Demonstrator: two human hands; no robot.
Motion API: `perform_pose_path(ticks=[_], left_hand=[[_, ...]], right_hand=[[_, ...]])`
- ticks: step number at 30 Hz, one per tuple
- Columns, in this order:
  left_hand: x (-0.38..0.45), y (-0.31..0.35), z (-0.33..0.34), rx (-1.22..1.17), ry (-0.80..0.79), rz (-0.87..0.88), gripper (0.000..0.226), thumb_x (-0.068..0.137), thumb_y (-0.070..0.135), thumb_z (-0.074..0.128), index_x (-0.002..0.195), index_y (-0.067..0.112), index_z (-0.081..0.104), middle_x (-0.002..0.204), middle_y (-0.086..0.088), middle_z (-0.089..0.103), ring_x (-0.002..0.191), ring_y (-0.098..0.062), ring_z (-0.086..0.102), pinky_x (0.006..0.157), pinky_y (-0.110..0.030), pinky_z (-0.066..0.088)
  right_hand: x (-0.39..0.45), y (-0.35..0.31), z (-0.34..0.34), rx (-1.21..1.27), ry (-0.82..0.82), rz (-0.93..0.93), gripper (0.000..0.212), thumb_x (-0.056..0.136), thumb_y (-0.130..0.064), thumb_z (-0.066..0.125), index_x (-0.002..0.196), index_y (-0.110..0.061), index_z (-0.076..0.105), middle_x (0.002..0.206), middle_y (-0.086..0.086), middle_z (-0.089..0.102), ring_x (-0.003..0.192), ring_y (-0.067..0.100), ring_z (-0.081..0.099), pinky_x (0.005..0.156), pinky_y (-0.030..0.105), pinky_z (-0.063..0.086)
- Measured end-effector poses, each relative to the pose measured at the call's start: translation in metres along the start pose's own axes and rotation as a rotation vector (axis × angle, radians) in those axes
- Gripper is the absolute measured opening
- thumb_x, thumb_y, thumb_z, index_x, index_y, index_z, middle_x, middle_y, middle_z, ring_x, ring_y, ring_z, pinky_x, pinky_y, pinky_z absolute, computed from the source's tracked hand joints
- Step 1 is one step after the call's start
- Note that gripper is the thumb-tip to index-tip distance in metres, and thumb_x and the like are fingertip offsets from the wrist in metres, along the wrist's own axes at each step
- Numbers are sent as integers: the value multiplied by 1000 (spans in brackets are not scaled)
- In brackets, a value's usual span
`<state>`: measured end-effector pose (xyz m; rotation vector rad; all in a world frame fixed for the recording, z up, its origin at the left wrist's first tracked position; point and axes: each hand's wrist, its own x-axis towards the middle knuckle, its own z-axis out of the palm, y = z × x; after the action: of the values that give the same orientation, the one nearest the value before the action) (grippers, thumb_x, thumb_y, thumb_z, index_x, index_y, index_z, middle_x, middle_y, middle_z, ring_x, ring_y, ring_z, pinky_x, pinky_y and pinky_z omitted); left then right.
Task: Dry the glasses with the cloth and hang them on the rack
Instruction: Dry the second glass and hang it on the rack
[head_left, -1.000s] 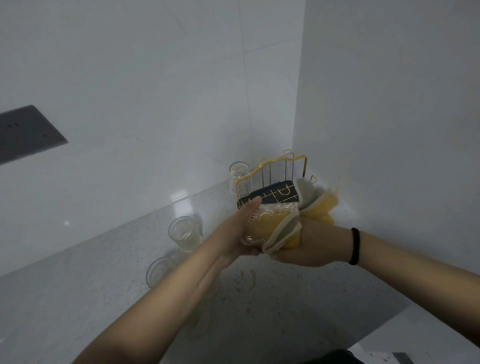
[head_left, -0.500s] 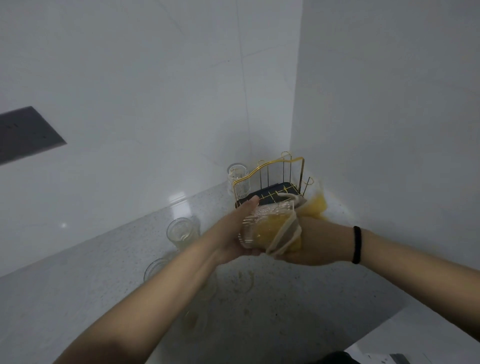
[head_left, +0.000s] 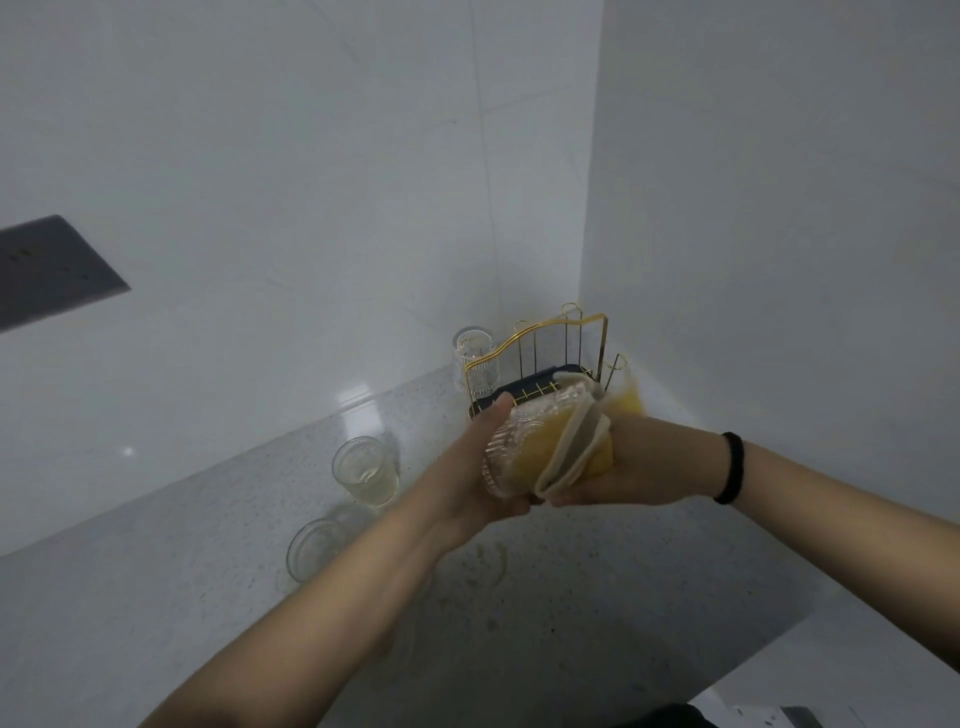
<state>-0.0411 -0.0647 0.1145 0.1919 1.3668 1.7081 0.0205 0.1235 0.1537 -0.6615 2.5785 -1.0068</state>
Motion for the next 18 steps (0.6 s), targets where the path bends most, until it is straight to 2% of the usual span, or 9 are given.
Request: perform_pose_path(ticks=[1,3,7,9,11,13,15,17,18], left_hand=[[-1,2,-3,-45,-66,-82,48,87,62,51,95,22,75,82,-6,71,65,-19,67,57,-28,55],[1,3,-9,-67,-158,-122,55,79,63,59,108,16,69,89,-11,72,74,-25,70,68,-35,59],[5,10,-17,2,-322,-159,99,55,55,87,133,10,45,118,-18,63,101,-33,66,92,-48,53],[9,11,-12,-11,-448,-150,101,59,51,87,138,12,37,125,-18,55,109,-36,61,98,-49,49],[15,7,-7,-53,-475,-113,91,64,47,85,135,14,40,121,-18,59,107,-36,62,94,-47,51],[19,5,-6,-136,-402,-97,83,62,42,88,130,13,50,114,-17,65,102,-34,65,92,-47,53],[18,3,-7,-201,-292,-65,67,55,37,93,114,13,69,106,-13,71,96,-30,70,85,-44,57],[15,4,-7,-213,-146,-22,50,55,35,90,99,14,77,97,-8,75,89,-24,73,77,-39,60],[15,4,-7,-225,-65,11,47,61,36,85,100,13,75,98,-8,76,90,-23,73,80,-40,59]], right_hand=[[-1,0,-2,-30,10,-22,32,86,-32,59,117,-24,57,113,-20,50,101,-3,50,94,15,40],[-4,-2,-13,74,35,-50,27,84,-28,62,110,-26,59,109,-18,57,99,-2,55,91,15,43],[-3,-3,-35,229,-38,-10,24,80,-21,67,100,-31,60,99,-14,64,93,4,61,85,20,48],[4,-3,-34,269,-74,0,29,79,-23,64,107,-19,60,105,-4,64,98,12,62,88,26,50],[7,-1,-29,286,-29,7,39,79,-34,57,110,-10,59,106,5,63,99,19,61,89,33,51],[9,3,-20,331,131,26,36,80,-44,49,103,-18,59,101,4,63,95,20,61,88,38,51],[12,7,-11,414,414,59,35,80,-47,45,99,-21,59,100,5,64,96,22,61,88,44,51],[14,11,-5,660,698,85,39,81,-47,45,101,-17,61,101,9,66,96,25,64,82,47,54],[14,13,-3,798,795,77,40,82,-46,45,103,-16,61,101,7,68,96,24,65,79,43,56]])
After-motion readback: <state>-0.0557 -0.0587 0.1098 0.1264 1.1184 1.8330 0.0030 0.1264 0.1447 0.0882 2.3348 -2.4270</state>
